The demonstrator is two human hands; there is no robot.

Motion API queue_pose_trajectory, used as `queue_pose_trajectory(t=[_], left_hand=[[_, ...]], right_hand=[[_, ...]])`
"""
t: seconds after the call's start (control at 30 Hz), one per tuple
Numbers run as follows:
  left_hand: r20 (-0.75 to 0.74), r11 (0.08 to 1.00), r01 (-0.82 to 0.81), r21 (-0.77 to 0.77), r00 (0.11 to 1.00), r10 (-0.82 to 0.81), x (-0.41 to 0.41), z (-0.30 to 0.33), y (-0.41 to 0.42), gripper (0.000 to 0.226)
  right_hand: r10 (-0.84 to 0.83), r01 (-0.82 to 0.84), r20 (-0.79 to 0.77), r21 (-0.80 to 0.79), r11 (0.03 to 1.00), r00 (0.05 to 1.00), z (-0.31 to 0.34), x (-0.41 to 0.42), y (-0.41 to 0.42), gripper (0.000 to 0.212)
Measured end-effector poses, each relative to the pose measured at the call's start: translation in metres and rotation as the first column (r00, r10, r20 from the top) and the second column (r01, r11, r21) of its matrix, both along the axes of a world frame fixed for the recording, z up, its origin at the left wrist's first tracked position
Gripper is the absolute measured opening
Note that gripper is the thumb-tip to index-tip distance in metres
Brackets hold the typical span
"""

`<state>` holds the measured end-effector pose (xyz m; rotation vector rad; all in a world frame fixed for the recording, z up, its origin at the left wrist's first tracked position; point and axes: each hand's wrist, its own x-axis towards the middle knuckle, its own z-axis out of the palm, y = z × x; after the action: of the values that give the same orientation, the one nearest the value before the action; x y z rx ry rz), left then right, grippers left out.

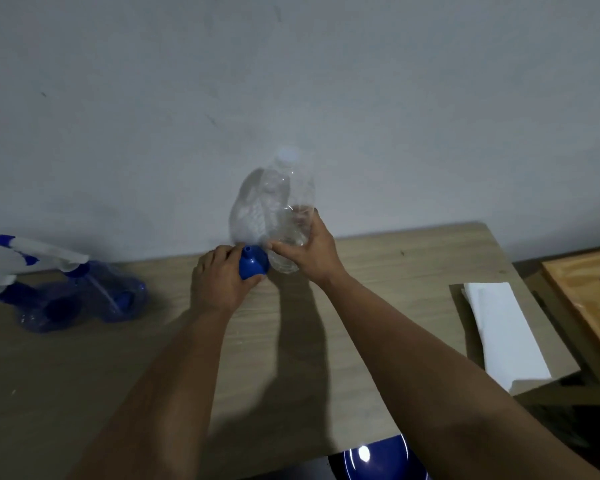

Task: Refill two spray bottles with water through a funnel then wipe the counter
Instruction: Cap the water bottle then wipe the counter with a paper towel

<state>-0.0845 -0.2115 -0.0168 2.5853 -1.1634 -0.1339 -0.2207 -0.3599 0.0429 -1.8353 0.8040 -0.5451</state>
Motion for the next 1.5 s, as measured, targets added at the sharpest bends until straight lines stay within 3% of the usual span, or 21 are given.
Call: queue_pose_trajectory(t=[0.13,0.23,0.33,0.47,0.67,0.9,1.03,1.17,1.37,1.5], left_hand=[[-0.057,1.0,0.022,0.018,0.998,-0.021,-0.001,0.014,0.005,0.092],[-0.106,1.0,0.005,0.007,0.994,-0.005,-0.013,0.031,0.024,0.09],[-0.11,0.999,0.048,0.021,0.993,-0.045,-0.037,0.054,0.046,0.087],[-0.152,0.983,0.183,0.008,0.972,-0.18,-0.088,0.088,0.063,0.077],[-0.238,0.885,0.452,-0.108,0.853,-0.465,-0.171,0.124,0.047,0.076],[-0.244,0.8,0.574,-0.175,0.762,-0.6,-0.261,0.152,-0.007,0.071],[-0.306,0.798,0.582,-0.158,0.74,-0.599,-0.309,0.14,-0.047,0.069],[-0.399,0.824,0.553,-0.123,0.733,-0.551,-0.351,0.114,-0.085,0.067],[-0.476,0.892,0.451,-0.012,0.782,-0.402,-0.386,0.073,-0.126,0.061],[-0.581,0.935,0.356,0.007,0.762,-0.286,-0.392,0.06,-0.143,0.052]], right_hand=[[-0.019,0.02,-0.06,0.01,1.0,0.998,0.004,-0.005,0.007,0.088],[-0.051,0.056,-0.102,0.046,0.997,0.993,0.014,-0.017,0.021,0.118],[-0.138,0.15,-0.159,0.067,0.986,0.978,0.029,-0.047,0.045,0.127],[-0.263,0.271,-0.291,-0.012,0.963,0.92,0.048,-0.112,0.079,0.106],[-0.459,0.456,-0.454,-0.124,0.881,0.764,0.081,-0.233,0.108,0.068],[-0.64,0.64,-0.472,-0.188,0.745,0.607,0.111,-0.338,0.081,0.04],[-0.663,0.657,-0.477,-0.21,0.724,0.578,0.101,-0.375,0.042,0.035],[-0.608,0.612,-0.521,-0.192,0.767,0.599,0.073,-0.391,-0.007,0.03],[-0.504,0.529,-0.633,-0.17,0.831,0.588,0.024,-0.394,-0.064,0.027],[-0.447,0.49,-0.686,-0.15,0.859,0.574,0.005,-0.389,-0.079,0.035]])
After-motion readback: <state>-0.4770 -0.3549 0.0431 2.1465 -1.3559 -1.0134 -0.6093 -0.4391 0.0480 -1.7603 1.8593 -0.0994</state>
